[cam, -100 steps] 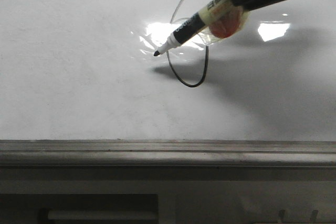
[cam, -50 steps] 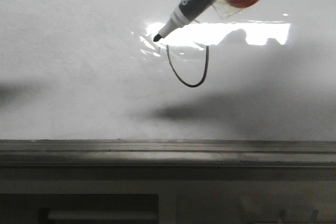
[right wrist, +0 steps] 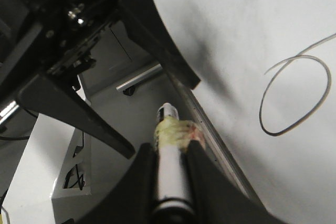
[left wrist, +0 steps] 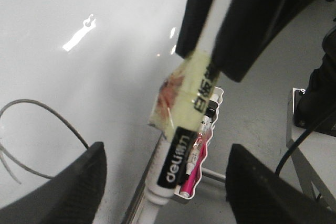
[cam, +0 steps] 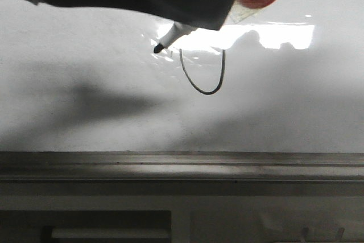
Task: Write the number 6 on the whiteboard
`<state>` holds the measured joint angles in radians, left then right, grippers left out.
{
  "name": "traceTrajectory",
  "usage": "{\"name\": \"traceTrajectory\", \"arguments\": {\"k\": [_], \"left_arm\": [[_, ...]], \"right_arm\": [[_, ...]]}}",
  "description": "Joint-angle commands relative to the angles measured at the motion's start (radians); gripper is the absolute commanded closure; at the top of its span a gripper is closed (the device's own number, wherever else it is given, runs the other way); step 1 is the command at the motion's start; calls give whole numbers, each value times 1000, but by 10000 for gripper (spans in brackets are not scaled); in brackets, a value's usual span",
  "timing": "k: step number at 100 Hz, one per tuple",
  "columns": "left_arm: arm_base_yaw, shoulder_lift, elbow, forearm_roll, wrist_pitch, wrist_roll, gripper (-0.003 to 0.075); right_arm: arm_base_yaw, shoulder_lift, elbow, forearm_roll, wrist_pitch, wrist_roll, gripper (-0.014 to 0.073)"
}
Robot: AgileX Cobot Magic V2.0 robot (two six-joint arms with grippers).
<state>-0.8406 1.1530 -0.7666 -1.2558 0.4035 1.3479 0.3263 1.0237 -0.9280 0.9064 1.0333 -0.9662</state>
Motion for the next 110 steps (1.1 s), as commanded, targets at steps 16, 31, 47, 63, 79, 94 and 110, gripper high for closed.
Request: {"name": "traceTrajectory", "arguments": {"k": [16, 31, 47, 63, 79, 94, 110], "left_arm": [[-11, 37, -73, -20, -29, 2, 312], [-11, 41, -73, -13, -36, 6, 448], [-11, 41, -73, 18, -36, 6, 581], [-11, 41, -73, 18, -37, 6, 720], [-11, 41, -73, 18, -60, 6, 741], [-11, 41, -73, 14, -92, 6, 741], [-3, -2, -71, 10, -156, -18, 741]], "right_arm": [[-2, -7, -32, 43, -12, 2, 638], [-2, -7, -32, 43, -19, 2, 638], [-2, -7, -32, 43, -19, 2, 638], [-2, -7, -32, 43, -19, 2, 638], [-2, -7, -32, 43, -10, 1, 612], [-2, -7, -32, 43, -6, 1, 354], [-44, -25, -32, -15, -42, 16, 217]]}}
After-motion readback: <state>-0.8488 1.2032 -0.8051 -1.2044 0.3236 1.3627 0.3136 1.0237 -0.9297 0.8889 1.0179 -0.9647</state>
